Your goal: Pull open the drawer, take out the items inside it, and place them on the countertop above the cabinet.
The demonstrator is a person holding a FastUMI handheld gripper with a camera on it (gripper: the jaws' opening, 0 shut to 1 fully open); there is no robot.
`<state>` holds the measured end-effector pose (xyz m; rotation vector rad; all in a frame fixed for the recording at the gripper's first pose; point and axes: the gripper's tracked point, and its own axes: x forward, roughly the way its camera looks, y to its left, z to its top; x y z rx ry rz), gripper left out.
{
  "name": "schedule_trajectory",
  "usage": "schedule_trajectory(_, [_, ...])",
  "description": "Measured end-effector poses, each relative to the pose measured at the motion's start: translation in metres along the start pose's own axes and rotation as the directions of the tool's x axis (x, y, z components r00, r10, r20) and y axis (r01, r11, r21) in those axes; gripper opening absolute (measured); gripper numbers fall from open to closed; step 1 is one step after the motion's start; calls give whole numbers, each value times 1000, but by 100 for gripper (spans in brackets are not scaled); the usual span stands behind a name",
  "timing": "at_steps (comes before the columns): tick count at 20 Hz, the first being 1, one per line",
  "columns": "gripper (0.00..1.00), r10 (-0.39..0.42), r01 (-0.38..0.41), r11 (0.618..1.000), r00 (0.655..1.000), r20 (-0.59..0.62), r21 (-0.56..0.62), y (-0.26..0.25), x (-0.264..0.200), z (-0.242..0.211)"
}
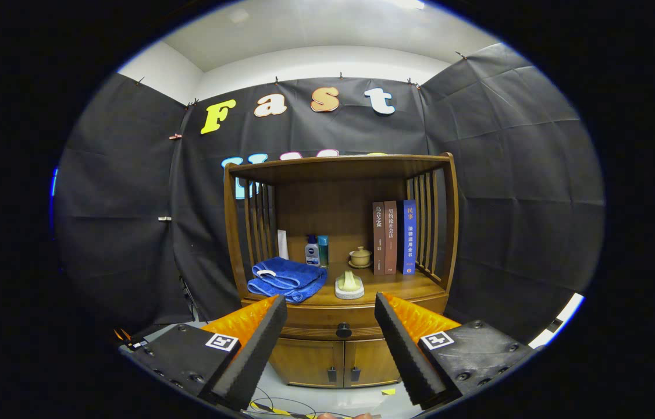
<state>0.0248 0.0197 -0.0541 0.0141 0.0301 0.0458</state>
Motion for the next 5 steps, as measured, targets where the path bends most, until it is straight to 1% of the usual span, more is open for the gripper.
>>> schedule_trajectory(5, [98, -3, 3, 1000, 1000, 7, -2, -2, 0, 1])
